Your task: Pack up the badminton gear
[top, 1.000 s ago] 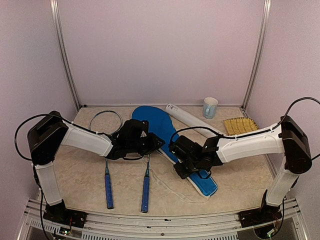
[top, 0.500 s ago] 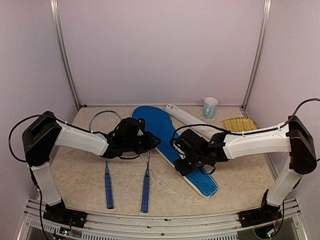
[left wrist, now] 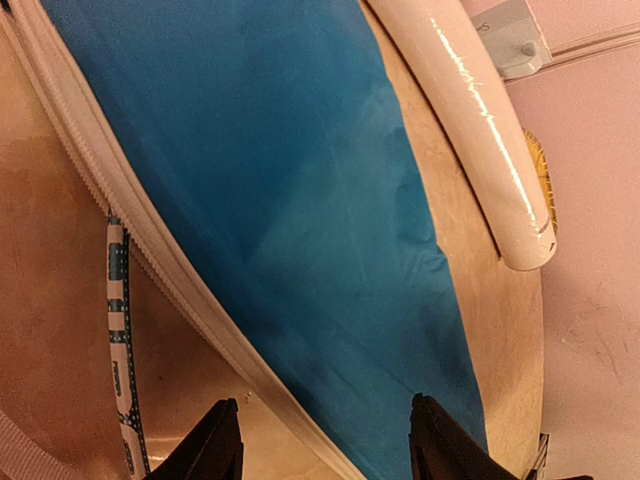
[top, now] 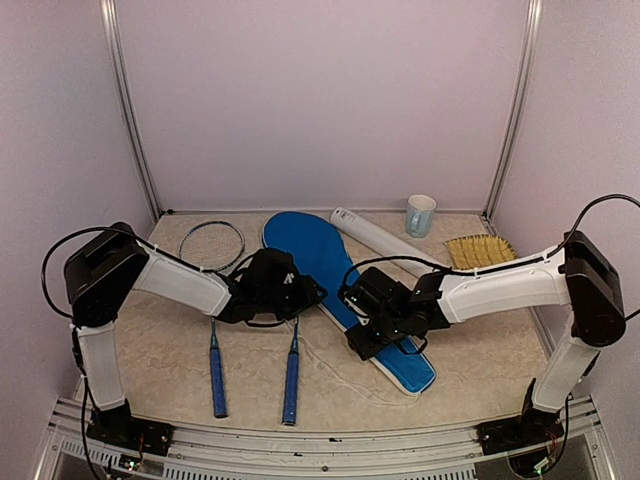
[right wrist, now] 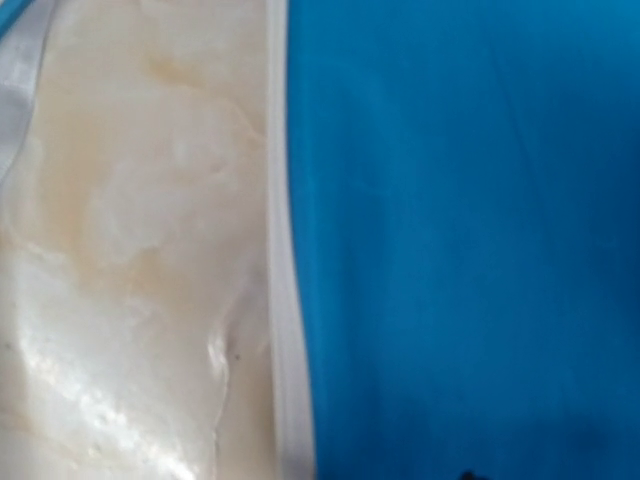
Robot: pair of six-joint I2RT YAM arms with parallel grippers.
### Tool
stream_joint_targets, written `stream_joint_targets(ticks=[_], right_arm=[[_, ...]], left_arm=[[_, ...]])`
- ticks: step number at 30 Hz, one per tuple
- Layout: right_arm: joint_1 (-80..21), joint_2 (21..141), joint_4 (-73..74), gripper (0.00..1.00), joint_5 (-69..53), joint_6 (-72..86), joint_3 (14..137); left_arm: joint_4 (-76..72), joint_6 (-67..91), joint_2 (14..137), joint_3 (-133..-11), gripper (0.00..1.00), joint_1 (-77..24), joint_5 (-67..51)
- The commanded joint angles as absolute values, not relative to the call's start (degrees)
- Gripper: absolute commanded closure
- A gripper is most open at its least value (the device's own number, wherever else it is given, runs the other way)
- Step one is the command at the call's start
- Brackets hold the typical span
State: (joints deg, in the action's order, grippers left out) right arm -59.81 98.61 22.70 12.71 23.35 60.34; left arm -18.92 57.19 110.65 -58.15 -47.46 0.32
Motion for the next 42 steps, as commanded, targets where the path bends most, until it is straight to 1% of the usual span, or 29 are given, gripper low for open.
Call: stream_joint_targets(ticks=[1,11,22,27,28,31,36,39,41,42], right_arm=[[-60.12,95.85,21.86,0.41,13.26,23.44,58.46],[-60.12,94.66,21.8,0.4,13.29,24.08,56.84],[-60.12,94.68,22.14,0.39,13.89,23.99,56.64],[-60.12,95.02,22.36,0.39,15.17,23.99,56.71],[-60.12,95.28,22.7,0.4,15.83,24.02,56.86],[-60.12,96.36,24.07,0.43,18.02,24.06,57.76],[-60.13,96.99,25.73,0.47,23.08,24.15,58.72],[-60.16,96.82,25.59,0.48,25.61,23.59,59.44],[-60.12,97.33,25.91,0.51,26.55,23.22,60.1],[-60.14,97.71,26.27,0.54,26.76,23.15,60.42]], left_arm=[[-20.76,59.9,114.48,-60.46,0.45,-47.31,-0.85],[-25.36,61.09,116.64,-62.21,0.45,-47.96,-2.67],[-31.08,61.67,116.42,-62.08,0.55,-48.82,-4.81],[-35.13,61.84,117.19,-61.96,0.53,-49.74,-6.37],[-35.33,61.73,117.24,-62.11,0.54,-50.01,-6.55],[-34.19,61.55,116.63,-62.05,0.62,-50.44,-5.6],[-32.05,61.02,116.02,-61.7,0.81,-50.27,-4.32],[-32.21,61.07,116.15,-61.49,0.85,-50.22,-4.14],[-32.25,61.08,116.22,-61.54,0.86,-50.19,-4.15],[-32.28,61.08,116.21,-61.57,0.86,-50.11,-4.14]])
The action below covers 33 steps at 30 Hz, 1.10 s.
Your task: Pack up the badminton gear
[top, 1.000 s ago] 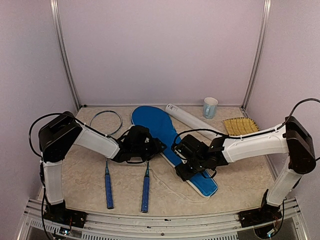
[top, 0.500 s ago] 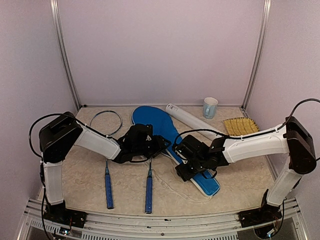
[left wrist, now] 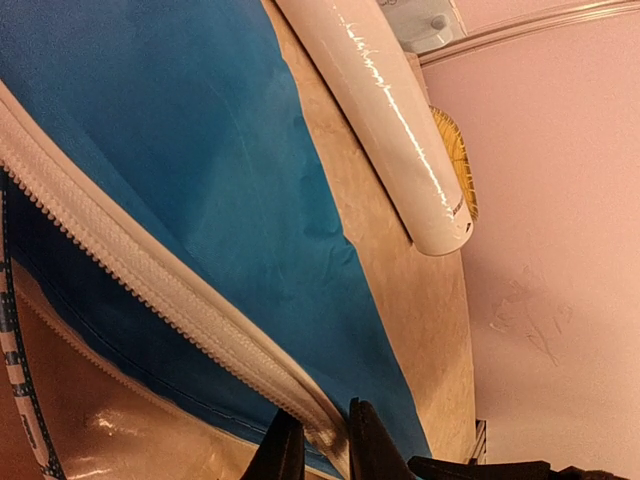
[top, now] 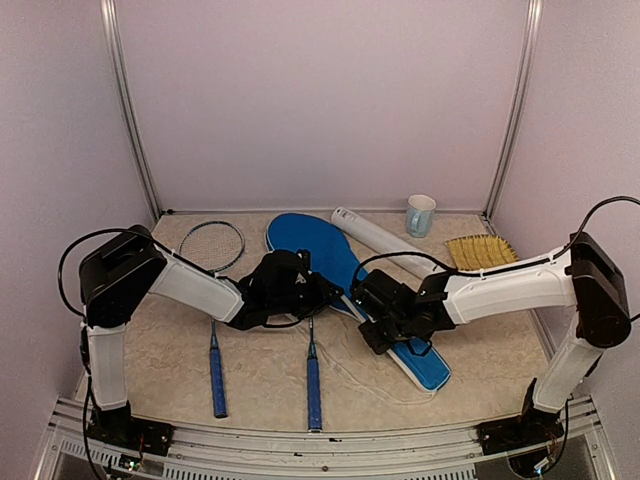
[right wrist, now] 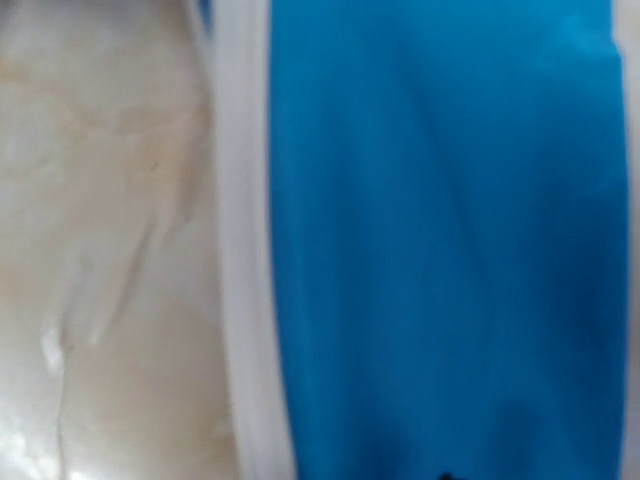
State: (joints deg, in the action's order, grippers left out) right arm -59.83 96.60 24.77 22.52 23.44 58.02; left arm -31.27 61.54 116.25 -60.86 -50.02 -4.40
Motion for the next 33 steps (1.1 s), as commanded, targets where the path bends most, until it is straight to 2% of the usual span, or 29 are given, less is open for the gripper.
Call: stream_joint_targets(ticks=[1,3,7,11,12,15,19,23,27,33], right_arm=[[-60.12,97.93,26.42,0.56,26.82,23.0,60.67],[-60.16,98.25,26.57,0.61,26.82,22.8,60.58],[-60.03,98.21,27.4,0.77,27.44,23.02,60.12],[-59.74,97.57,27.51,0.98,26.74,22.9,59.55],[-59.65,97.25,26.95,1.0,25.94,22.64,59.26],[-59.51,95.49,23.4,1.0,21.37,22.02,58.33],[-59.46,95.47,19.94,1.0,12.77,21.52,60.06],[-59.2,97.42,18.36,1.0,6.37,22.39,61.81],[-58.75,98.7,15.66,1.0,0.57,25.01,61.13],[-57.16,101.48,9.66,1.0,-8.24,28.72,58.88]], left_arm=[[-32.27,61.07,116.19,-61.6,0.86,-50.06,-4.07],[-32.17,61.02,116.11,-61.56,0.86,-49.88,-3.98],[-31.57,60.76,115.78,-61.61,0.87,-49.53,-3.67],[-31.45,60.45,115.66,-61.49,0.87,-49.22,-3.58],[-31.31,60.4,115.59,-61.59,0.87,-49.14,-3.48],[-29.62,58.82,114.7,-61.56,0.85,-48.81,-3.37],[-21.32,52.58,109.5,-59.71,0.69,-48.99,-2.2],[-11.92,46.38,99.25,-52.51,0.55,-49.35,-0.38],[-4.43,43.27,89.74,-43.41,0.49,-50.12,-1.09],[3.72,44.87,81.1,-36.01,0.46,-56.29,-2.42]])
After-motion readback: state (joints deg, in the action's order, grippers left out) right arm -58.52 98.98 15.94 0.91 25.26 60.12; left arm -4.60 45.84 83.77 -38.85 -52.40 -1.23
